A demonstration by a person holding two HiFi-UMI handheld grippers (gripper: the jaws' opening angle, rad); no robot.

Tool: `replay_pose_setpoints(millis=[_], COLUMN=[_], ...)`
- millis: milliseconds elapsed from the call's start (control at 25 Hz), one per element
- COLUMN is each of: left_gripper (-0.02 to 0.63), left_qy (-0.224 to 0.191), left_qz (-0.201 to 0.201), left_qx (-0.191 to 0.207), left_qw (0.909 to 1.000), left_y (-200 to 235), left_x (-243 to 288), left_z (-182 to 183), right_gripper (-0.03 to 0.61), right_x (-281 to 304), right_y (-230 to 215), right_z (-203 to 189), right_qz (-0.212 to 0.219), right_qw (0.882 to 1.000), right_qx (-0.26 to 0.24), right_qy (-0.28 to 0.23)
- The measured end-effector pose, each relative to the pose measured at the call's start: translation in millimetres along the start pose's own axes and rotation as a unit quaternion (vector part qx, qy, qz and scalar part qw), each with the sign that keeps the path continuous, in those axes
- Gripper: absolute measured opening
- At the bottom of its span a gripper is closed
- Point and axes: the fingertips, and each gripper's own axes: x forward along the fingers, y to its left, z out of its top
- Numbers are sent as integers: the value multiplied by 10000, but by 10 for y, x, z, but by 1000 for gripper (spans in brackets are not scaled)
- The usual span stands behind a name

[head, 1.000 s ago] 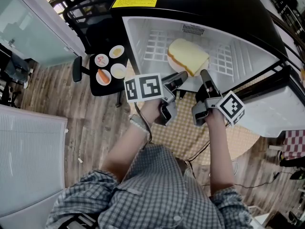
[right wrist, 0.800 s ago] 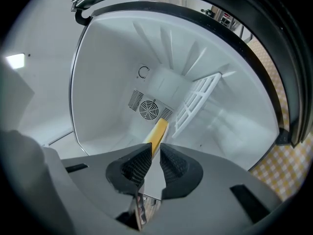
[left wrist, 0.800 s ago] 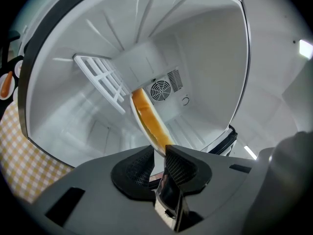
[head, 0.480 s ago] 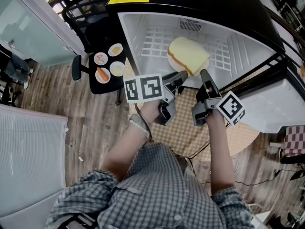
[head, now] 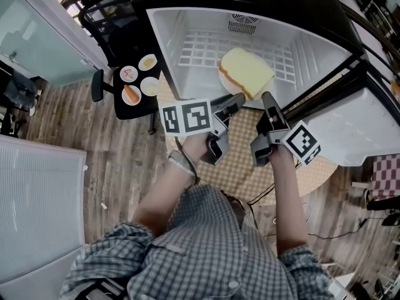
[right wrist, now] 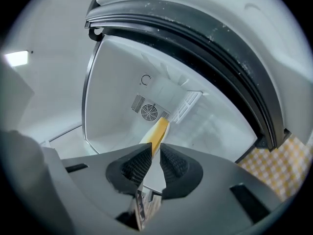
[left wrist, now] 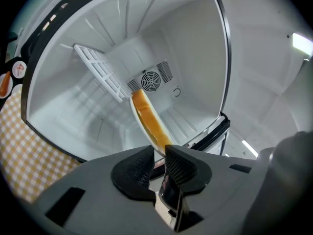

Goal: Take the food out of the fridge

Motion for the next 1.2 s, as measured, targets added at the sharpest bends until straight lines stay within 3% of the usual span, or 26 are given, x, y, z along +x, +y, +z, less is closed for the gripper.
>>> replay_pose_setpoints(millis=[520, 680, 1200], left_gripper=[74, 74, 74], left_qy=[57, 94, 196], left_qz=[26, 36, 127], left_qx=[183, 225, 211], left_qw=[9998, 9997, 9995], left_y=[-202, -248, -219], left_x=[-114, -143, -231], left_z=[-403, -535, -1057], right_gripper=[49, 49, 49], right_x=[-453, -575, -989], right_y=[-1, 9, -228], right_z=[-108, -171, -434], right_qz=[32, 64, -164], right_qw=[9999, 9999, 9991], right_qx=[-95, 84, 77], right_qy=[78, 112, 375])
